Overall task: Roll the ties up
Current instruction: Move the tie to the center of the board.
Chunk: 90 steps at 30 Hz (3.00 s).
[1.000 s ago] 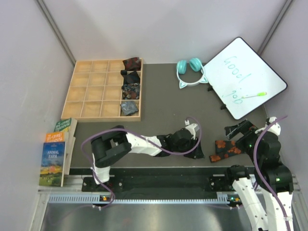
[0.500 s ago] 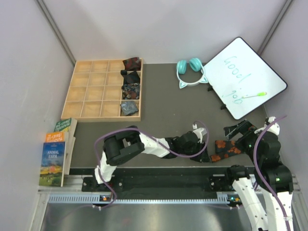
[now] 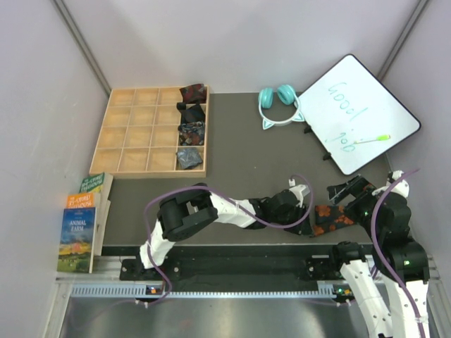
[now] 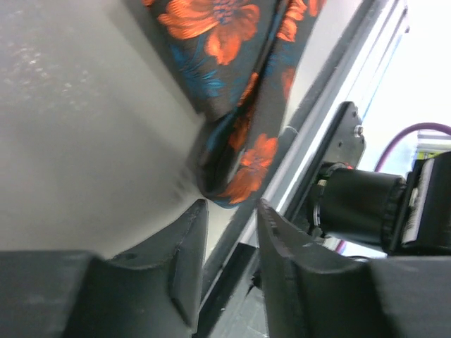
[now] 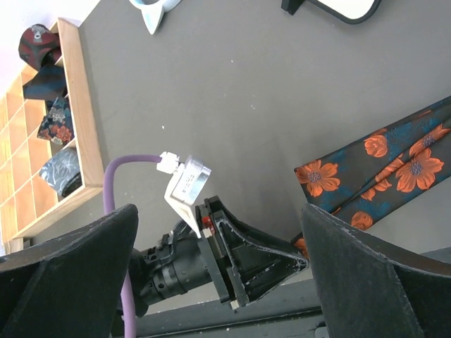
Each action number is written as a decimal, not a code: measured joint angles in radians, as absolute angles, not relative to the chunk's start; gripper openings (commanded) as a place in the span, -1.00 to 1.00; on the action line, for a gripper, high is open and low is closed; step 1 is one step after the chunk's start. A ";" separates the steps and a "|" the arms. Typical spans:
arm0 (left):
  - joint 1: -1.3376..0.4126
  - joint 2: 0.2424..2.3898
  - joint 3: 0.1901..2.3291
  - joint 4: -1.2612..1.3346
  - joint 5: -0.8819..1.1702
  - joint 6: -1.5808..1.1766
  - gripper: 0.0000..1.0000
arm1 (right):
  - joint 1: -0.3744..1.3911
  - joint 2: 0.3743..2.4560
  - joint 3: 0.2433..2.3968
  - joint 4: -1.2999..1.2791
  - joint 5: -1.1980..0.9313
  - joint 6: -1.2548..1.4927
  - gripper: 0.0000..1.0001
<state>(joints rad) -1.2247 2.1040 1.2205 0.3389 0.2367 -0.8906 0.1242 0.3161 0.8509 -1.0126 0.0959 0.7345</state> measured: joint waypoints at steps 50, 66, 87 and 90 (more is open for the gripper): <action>-0.930 1.353 0.994 -0.281 0.068 -0.889 -1.00 | 0.124 0.422 0.805 -1.011 -0.030 0.782 0.98; -0.781 0.856 0.982 -0.992 -0.099 -0.763 -0.96 | 0.124 0.519 0.717 -0.887 -0.142 0.851 0.98; -0.684 1.096 0.971 -1.108 -0.174 -0.609 -0.99 | 0.785 1.073 0.671 -0.406 -0.131 0.949 -1.00; -0.682 1.129 0.996 -1.128 -0.174 -0.589 -1.00 | 0.883 1.209 0.741 -0.327 -0.130 0.962 -1.00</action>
<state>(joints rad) -0.6823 1.1290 0.9962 -1.1282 -0.1738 -0.5892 0.8829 1.2095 0.7406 -0.3275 -0.1295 0.9623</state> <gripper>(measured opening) 0.025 0.006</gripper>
